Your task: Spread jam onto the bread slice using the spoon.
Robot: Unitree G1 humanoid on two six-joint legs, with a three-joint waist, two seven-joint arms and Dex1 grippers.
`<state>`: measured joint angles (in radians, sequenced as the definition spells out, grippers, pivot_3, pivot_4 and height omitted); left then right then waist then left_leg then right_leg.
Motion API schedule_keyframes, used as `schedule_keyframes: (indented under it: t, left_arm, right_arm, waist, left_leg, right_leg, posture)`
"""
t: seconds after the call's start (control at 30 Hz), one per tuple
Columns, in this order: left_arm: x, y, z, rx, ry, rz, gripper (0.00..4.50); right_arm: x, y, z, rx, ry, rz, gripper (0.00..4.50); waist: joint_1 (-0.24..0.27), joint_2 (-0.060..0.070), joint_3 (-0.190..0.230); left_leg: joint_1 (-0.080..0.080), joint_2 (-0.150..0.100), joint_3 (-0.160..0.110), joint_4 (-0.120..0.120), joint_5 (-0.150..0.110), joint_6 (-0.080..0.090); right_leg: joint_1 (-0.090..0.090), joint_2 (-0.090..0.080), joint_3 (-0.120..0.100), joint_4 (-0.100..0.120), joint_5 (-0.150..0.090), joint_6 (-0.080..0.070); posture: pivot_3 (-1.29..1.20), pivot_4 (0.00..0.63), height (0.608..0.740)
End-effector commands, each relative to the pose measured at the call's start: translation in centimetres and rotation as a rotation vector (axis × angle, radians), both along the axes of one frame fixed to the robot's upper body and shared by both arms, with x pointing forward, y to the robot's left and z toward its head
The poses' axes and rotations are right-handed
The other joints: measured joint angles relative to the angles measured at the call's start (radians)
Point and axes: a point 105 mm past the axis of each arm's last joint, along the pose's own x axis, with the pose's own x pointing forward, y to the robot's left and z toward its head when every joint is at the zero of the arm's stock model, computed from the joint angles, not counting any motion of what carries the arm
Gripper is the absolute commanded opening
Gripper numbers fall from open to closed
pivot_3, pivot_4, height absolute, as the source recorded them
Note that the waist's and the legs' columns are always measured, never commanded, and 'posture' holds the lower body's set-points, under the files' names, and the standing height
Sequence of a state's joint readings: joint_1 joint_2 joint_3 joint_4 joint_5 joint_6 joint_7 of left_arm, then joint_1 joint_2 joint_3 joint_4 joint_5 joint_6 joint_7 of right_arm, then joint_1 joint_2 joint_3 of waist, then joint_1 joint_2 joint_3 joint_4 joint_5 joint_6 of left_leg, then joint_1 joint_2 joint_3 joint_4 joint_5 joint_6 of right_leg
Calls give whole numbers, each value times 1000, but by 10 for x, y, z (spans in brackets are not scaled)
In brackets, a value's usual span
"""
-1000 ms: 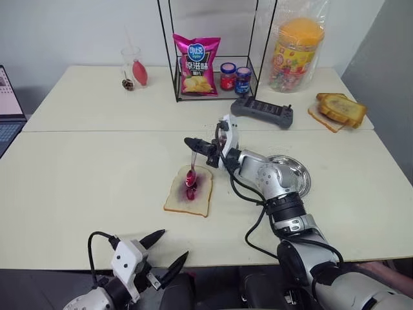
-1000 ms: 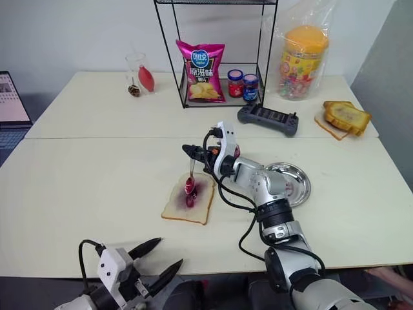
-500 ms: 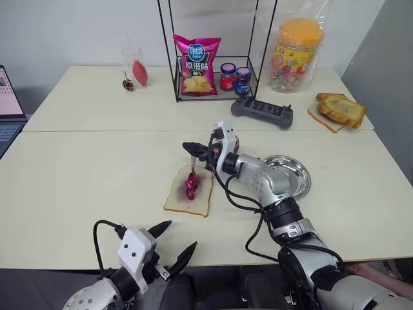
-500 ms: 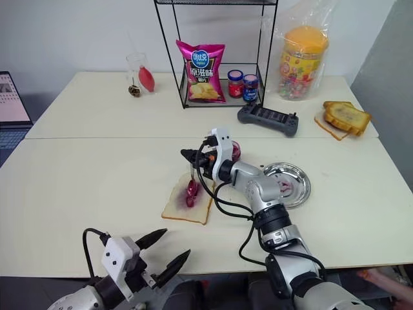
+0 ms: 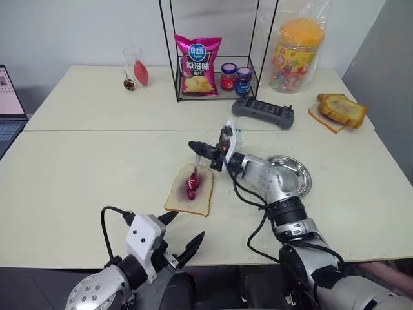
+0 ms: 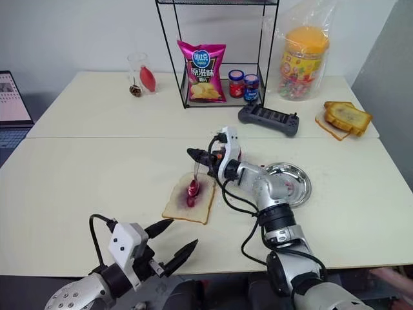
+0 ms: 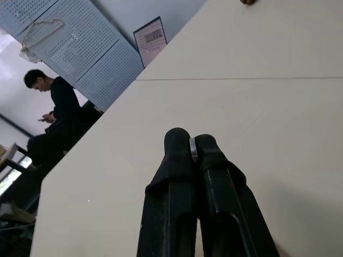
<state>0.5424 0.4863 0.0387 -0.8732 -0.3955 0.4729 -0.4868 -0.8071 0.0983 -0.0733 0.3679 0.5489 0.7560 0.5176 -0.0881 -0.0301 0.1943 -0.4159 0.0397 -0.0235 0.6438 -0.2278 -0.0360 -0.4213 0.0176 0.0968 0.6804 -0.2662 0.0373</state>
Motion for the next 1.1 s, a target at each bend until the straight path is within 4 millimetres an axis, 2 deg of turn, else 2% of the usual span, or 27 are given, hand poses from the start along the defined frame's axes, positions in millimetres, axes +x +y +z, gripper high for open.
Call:
schedule_keyframes:
  t: [0.03,0.17,0.4,0.63,0.77,1.1]
  left_arm:
    - [-2,-1,8,-10,-28,-13,4500]
    - [-2,2,5,-12,-26,-12,4500]
    - [-2,7,3,-9,-29,-11,4500]
    - [-3,5,6,-7,-37,-11,4500]
    - [-3,-2,10,-12,-44,-15,4500]
    - [-1,-6,7,-17,-39,-15,4500]
  right_arm:
    - [-3,-1,39,87,-27,26,44]
    - [2,-3,36,46,-49,-5,44]
    - [0,6,21,-64,-158,-21,44]
    - [-3,12,14,-92,-201,-11,44]
    - [-3,11,10,-101,-202,-12,44]
    - [-1,7,1,-160,-267,-33,44]
  waist:
    - [-1,0,0]
    - [-1,0,0]
    - [-2,0,0]
    - [-2,0,0]
    - [-1,0,0]
    - [-1,0,0]
  left_leg:
    - [0,0,0,0,0,0]
    - [0,1,-1,-1,0,0]
    - [0,1,0,-1,0,0]
    - [0,1,0,-1,0,0]
    - [0,1,0,-1,0,0]
    - [0,1,0,0,0,0]
  right_leg:
    - [0,0,0,0,0,0]
    - [0,1,-1,0,-1,-1]
    - [0,1,0,0,-1,0]
    - [0,1,0,0,0,0]
    - [0,1,0,0,0,0]
    - [0,1,0,0,0,0]
  posture:
    - [0,150,740]
    - [0,150,740]
    - [0,150,740]
    - [0,150,740]
    - [0,150,740]
    - [0,150,740]
